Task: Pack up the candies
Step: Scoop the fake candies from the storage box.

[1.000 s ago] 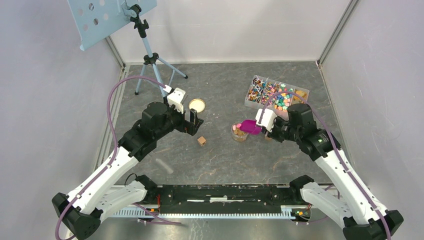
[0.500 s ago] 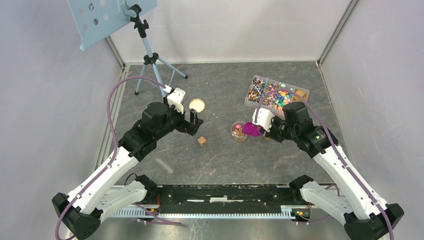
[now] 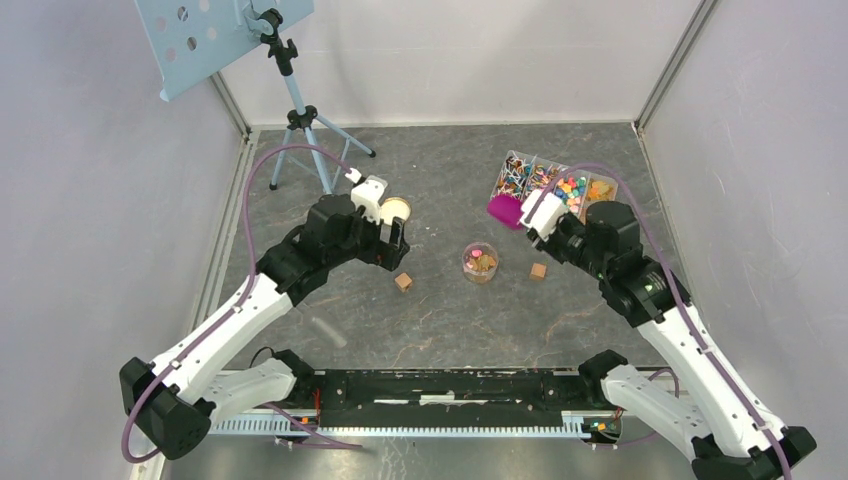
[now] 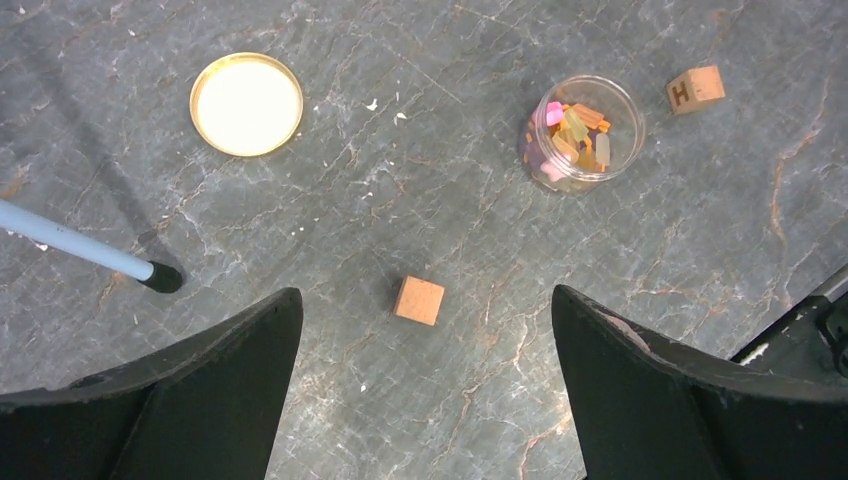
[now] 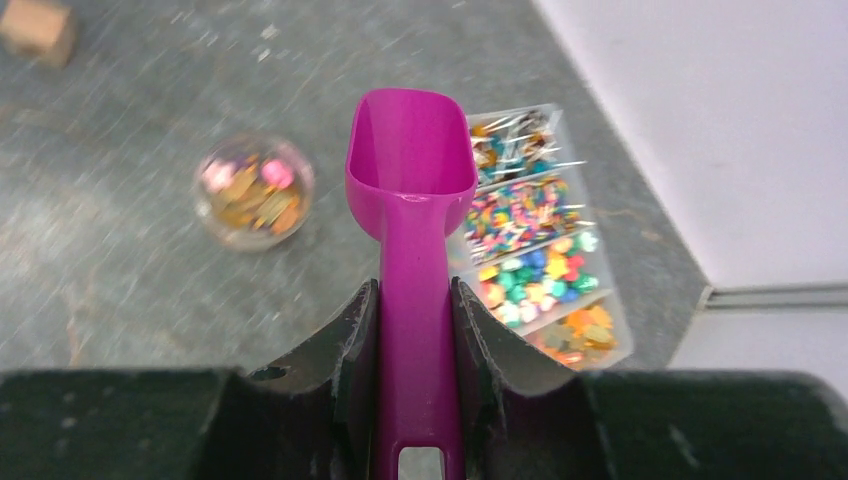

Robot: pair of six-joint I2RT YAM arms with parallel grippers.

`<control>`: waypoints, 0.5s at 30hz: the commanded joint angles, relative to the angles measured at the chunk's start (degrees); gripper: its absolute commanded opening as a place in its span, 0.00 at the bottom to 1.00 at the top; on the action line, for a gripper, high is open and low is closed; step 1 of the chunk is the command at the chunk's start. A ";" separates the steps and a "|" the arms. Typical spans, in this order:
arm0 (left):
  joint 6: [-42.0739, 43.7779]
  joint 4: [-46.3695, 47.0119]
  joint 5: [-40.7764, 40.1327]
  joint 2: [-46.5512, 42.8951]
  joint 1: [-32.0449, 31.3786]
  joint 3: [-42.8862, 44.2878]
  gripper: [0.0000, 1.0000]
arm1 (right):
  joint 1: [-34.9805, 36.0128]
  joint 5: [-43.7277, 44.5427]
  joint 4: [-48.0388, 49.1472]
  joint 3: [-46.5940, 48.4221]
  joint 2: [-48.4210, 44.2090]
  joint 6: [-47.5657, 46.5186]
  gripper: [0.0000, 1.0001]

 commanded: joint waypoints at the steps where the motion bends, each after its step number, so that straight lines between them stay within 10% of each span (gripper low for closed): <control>1: -1.82 2.94 2.99 -0.46 0.15 3.86 1.00 | 0.21 14.13 16.34 -0.92 -2.83 8.52 0.00; 15: -14.17 23.97 8.76 24.52 0.09 17.25 0.89 | -0.65 45.25 14.62 1.13 5.79 29.81 0.00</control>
